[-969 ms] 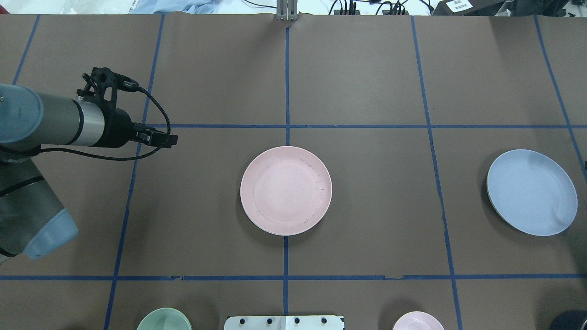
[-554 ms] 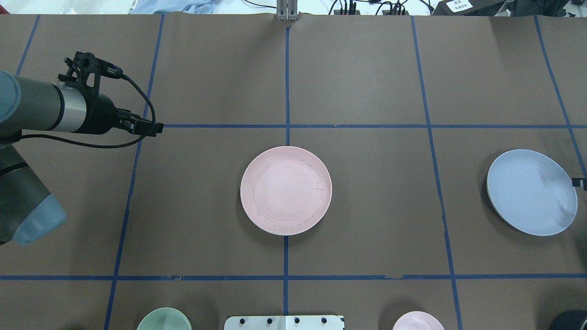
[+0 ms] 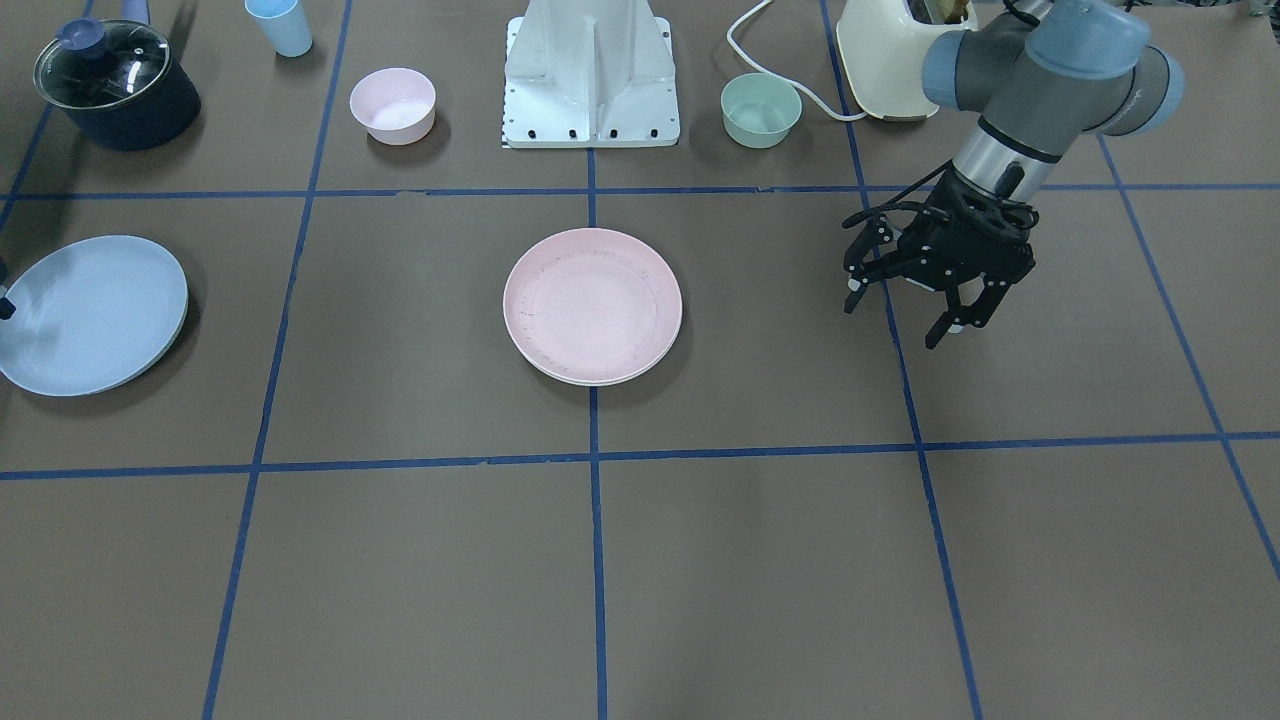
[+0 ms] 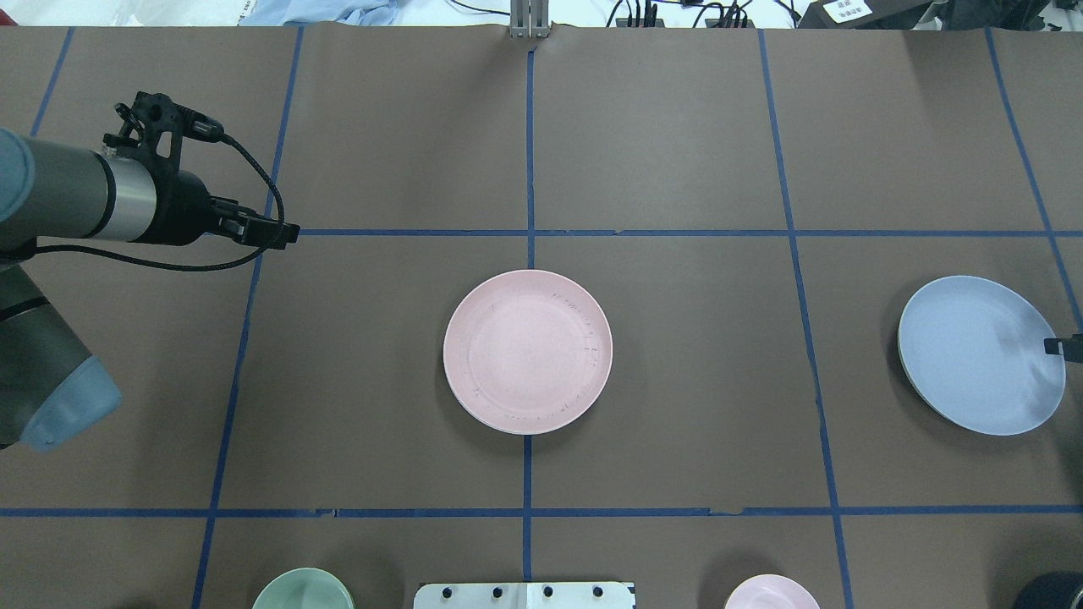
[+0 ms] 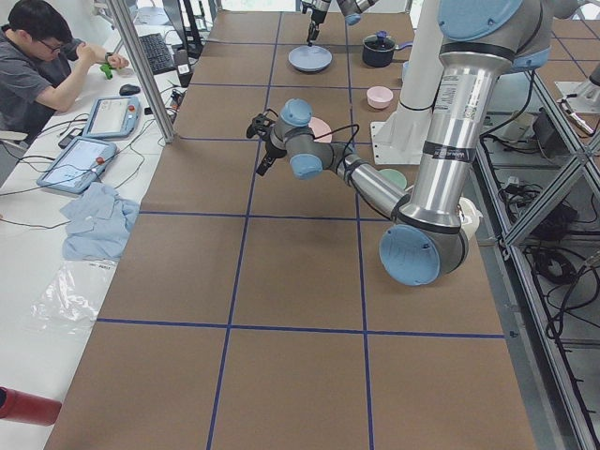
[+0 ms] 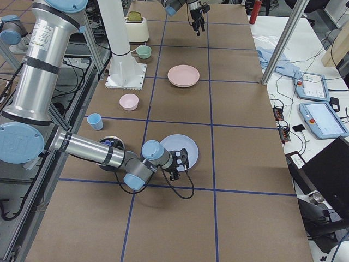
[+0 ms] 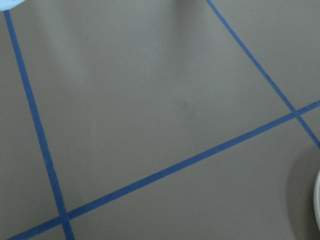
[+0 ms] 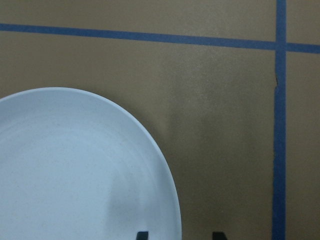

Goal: Stack three plates with pink and blue
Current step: 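Move the right gripper to the light blue plate's rim and grasp it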

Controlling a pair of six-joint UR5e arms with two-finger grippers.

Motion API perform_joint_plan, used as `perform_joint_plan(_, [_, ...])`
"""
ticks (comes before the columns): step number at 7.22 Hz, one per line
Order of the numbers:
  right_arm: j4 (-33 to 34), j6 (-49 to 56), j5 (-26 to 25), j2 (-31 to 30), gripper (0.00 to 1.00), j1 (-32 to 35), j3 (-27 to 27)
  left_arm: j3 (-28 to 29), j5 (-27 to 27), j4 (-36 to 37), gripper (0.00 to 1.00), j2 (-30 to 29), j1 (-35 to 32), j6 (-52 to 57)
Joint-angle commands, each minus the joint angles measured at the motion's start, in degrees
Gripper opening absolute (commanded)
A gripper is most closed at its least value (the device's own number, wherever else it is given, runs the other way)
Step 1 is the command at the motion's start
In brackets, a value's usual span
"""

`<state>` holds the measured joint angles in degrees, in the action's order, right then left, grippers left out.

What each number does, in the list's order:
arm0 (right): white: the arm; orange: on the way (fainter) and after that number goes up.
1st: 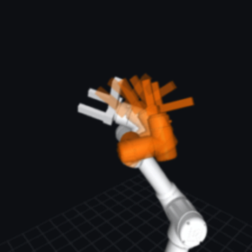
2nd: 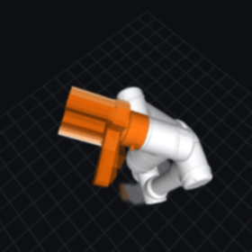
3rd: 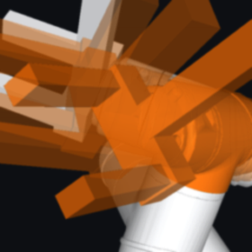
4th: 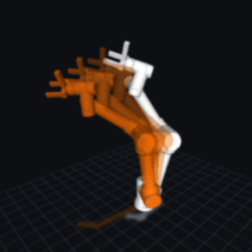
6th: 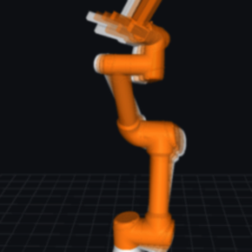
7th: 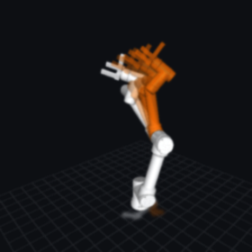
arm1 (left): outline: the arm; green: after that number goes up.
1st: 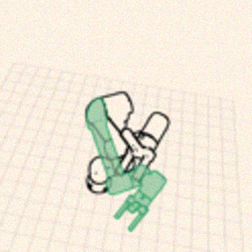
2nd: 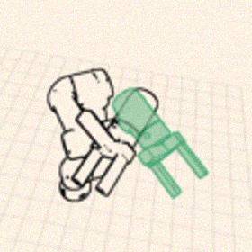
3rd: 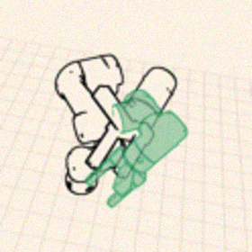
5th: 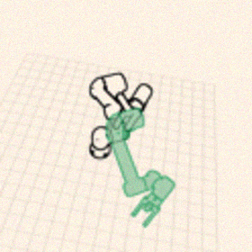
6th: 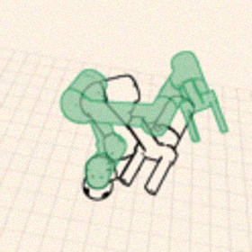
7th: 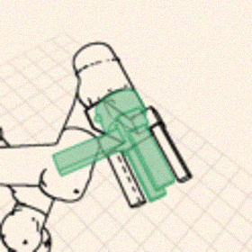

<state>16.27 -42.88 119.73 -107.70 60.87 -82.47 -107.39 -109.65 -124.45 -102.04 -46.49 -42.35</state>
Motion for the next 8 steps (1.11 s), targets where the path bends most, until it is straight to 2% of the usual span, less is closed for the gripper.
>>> perform_joint_plan(1, [-0.01,-0.01,-0.02,0.03,0.42,-1.1,1.0,-0.01,0.05,0.0,1.0,0.0,-0.01,-0.01])
perform_joint_plan(2, [-0.01,-0.01,-0.02,0.03,0.34,-1.54,1.17,-0.1,0.05,0.0,1.0,0.09,-0.01,-0.01])
perform_joint_plan(3, [-0.1,0.08,0.06,0.03,0.0,-1.54,1.09,-0.1,0.05,0.0,1.0,0.09,-0.01,-0.01])
perform_joint_plan(5, [-0.18,-1.75,0.33,0.55,0.0,-1.45,-0.13,-0.01,0.05,0.0,1.0,0.18,-0.01,-0.1])
perform_joint_plan(6, [0.25,-7.16,0.33,1.43,0.0,-1.45,-3.36,0.16,0.05,0.0,1.0,0.18,-0.01,-0.1])
perform_joint_plan(7, [0.69,-12.0,0.68,4.92,0.0,-1.37,-4.35,0.08,-0.12,0.0,1.0,0.52,-0.01,-0.01])
perform_joint_plan(8, [2.87,-19.97,0.77,11.48,0.0,-1.45,-4.62,0.08,-0.21,0.0,1.0,0.79,-0.7,0.08])
